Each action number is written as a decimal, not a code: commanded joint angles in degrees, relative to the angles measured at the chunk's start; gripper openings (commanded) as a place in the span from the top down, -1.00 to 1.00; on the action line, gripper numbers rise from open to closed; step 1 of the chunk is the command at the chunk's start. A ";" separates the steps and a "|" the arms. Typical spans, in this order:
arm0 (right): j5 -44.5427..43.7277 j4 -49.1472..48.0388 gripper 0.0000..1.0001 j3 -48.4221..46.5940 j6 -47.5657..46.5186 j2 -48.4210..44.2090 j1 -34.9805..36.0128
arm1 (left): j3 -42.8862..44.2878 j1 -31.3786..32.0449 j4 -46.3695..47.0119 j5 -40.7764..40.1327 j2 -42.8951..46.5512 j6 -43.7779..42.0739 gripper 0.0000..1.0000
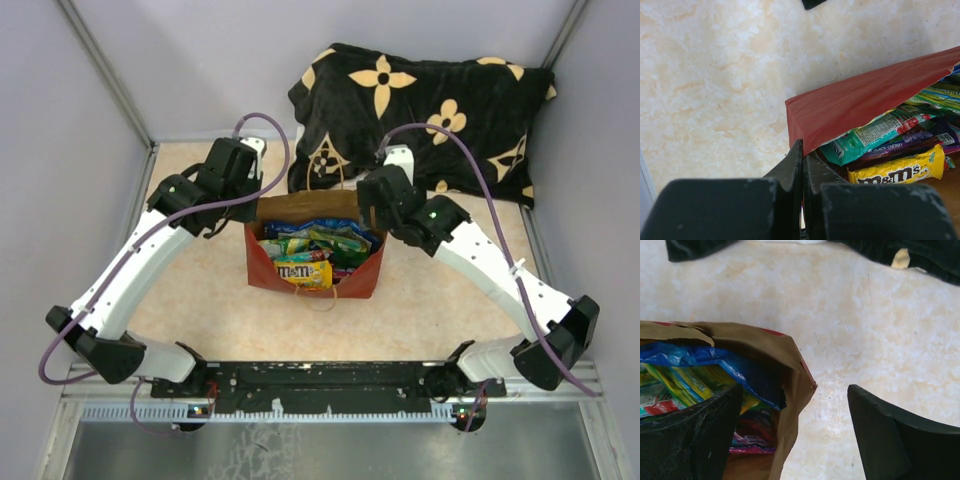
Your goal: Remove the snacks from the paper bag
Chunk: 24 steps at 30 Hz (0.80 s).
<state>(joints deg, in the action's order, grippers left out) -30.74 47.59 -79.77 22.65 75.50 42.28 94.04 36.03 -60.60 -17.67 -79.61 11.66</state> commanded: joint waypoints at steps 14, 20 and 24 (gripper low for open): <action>-2.16 -2.30 0.33 6.93 3.63 -1.79 0.58 | -1.31 0.71 8.32 -2.36 1.83 -0.56 1.00; -2.41 -2.17 1.00 5.56 3.55 -1.91 0.52 | -1.70 0.71 9.59 -2.28 1.63 -0.56 1.00; -2.40 -2.25 1.00 2.94 2.41 -2.38 0.52 | -1.98 0.71 11.38 -2.66 2.15 -0.76 1.00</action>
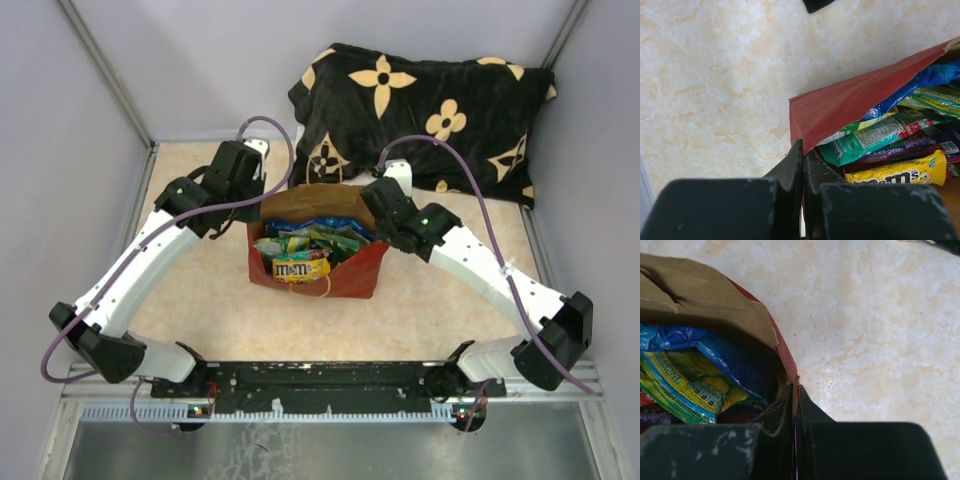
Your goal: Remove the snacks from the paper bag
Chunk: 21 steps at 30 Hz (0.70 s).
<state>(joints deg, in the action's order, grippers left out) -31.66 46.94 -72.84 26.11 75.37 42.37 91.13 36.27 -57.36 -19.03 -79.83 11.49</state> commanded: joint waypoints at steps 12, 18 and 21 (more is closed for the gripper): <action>-2.52 -4.36 1.00 -15.50 -8.19 6.88 0.18 | 3.00 -0.68 15.64 -6.09 -1.37 -3.05 1.00; 1.16 -6.13 1.00 -27.72 -13.80 14.77 -4.89 | 8.95 -5.88 21.20 -3.60 -6.65 -4.71 1.00; 2.68 -6.57 1.00 -35.01 -17.36 19.73 -6.96 | 12.99 -10.21 24.37 -1.13 -10.63 -5.35 1.00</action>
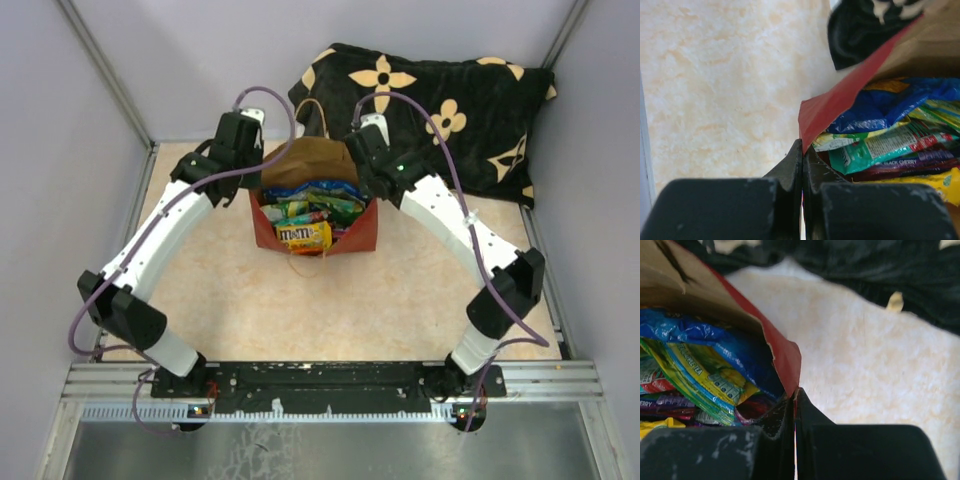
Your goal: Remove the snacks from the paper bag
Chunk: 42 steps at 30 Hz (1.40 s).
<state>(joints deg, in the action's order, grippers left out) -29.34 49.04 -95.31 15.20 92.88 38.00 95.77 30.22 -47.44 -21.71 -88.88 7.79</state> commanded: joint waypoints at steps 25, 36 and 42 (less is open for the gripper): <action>3.45 -26.45 0.31 41.69 8.11 -30.68 4.37 | -42.44 4.01 32.67 9.62 25.51 13.44 0.75; 5.13 -21.52 -0.98 46.30 9.94 -38.50 6.92 | -45.81 6.97 28.78 13.48 28.72 13.12 -0.80; 12.06 -16.73 -0.98 46.81 10.74 -47.57 7.69 | -45.80 7.47 24.63 20.84 34.65 11.91 -1.00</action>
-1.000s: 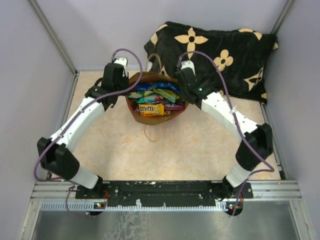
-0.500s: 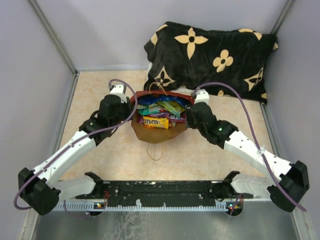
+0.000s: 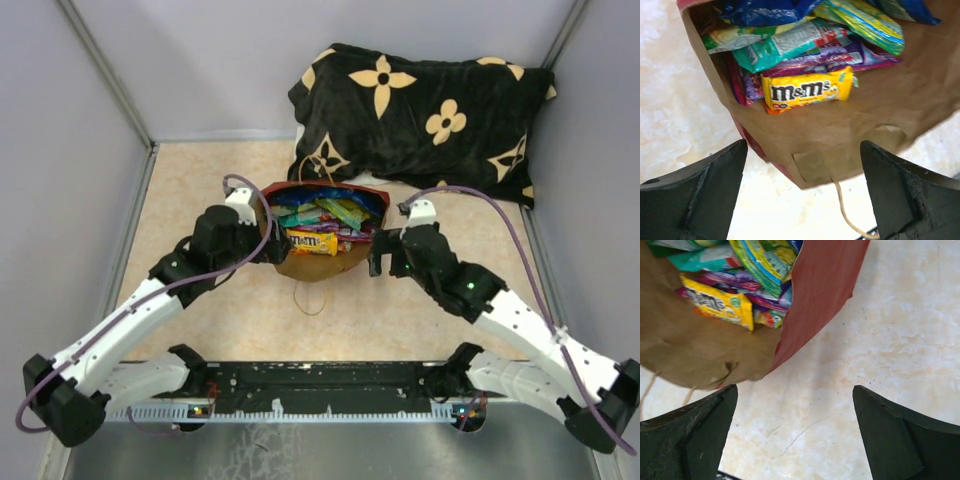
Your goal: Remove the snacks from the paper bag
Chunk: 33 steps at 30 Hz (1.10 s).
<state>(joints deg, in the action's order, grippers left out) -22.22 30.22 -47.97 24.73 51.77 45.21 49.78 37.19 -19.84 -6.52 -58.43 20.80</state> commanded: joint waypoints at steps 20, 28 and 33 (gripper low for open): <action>-1.01 -1.81 -0.96 -7.80 -1.96 -4.60 0.49 | 11.52 0.52 -9.07 -9.84 1.91 -5.01 -1.00; -1.38 -4.17 -0.95 -10.94 -3.55 0.47 0.50 | 17.84 0.47 -11.81 -13.25 -7.13 -5.27 -1.00; -1.01 -4.46 -0.94 -5.29 -3.56 -4.44 0.53 | 17.96 0.43 -9.11 -14.90 -2.77 -8.27 -1.00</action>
<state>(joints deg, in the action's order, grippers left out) -22.63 28.71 -55.46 22.09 51.62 45.28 64.82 37.52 -30.68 -18.57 -65.41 15.51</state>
